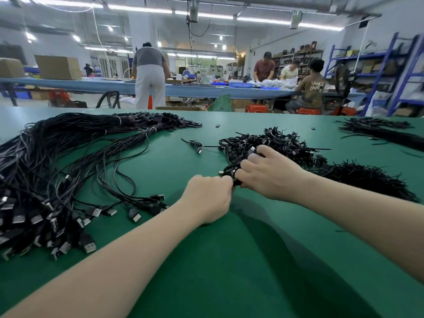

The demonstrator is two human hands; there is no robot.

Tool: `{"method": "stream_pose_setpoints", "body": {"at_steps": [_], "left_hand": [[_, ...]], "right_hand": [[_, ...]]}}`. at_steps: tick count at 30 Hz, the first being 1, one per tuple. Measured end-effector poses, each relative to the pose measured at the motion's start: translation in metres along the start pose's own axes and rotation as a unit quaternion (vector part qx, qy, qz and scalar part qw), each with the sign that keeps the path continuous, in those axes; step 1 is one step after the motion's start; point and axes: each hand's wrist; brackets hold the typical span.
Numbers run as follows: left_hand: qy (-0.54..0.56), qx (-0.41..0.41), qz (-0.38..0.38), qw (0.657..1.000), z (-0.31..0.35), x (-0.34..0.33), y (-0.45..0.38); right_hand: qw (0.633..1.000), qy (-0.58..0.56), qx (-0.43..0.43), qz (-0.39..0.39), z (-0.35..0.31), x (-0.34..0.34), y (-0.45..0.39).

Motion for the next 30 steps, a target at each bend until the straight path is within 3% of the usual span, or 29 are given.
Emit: {"method": "stream_pose_setpoints", "body": {"at_steps": [2,4,7,9,11,16,21,24,28,30], "left_hand": [[0.062,0.077,-0.020,0.995,-0.004,-0.002,0.004],[0.119,0.156,-0.024,0.980,-0.008,0.000,0.005],[0.180,0.219,-0.024,0.959,-0.009,-0.001,0.003],[0.216,0.238,-0.022,0.947,-0.011,-0.002,0.002],[0.250,0.255,-0.022,0.934,-0.013,-0.002,0.002],[0.304,0.284,-0.033,0.909,-0.016,-0.003,0.002],[0.320,0.282,-0.054,0.903,-0.018,-0.003,0.002],[0.332,0.288,-0.047,0.897,-0.018,-0.003,0.002],[0.348,0.292,-0.032,0.890,-0.018,-0.005,0.002],[0.346,0.294,-0.031,0.891,-0.020,-0.005,0.001]], "right_hand": [[0.996,-0.030,-0.070,-0.035,0.021,0.004,-0.006],[0.973,-0.082,-0.207,-0.055,0.050,0.009,-0.004],[0.891,-0.269,-0.319,-0.176,0.083,0.007,0.022],[0.831,-0.369,-0.306,-0.284,0.085,-0.004,0.043],[0.800,-0.400,-0.299,-0.334,0.076,-0.015,0.061],[0.783,-0.435,-0.330,-0.296,0.063,-0.036,0.081],[0.781,-0.441,-0.315,-0.311,0.059,-0.036,0.083],[0.805,-0.431,-0.318,-0.254,0.051,-0.034,0.078],[0.821,-0.382,-0.425,0.017,0.035,-0.030,0.062],[0.827,-0.350,-0.432,0.086,0.026,-0.026,0.044]]}}
Point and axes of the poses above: each hand's wrist, its own y-axis away from the middle knuckle, its own x-axis out of the back of the hand, z = x × y, and after that the axes turned 13 degrees about z, right-handed
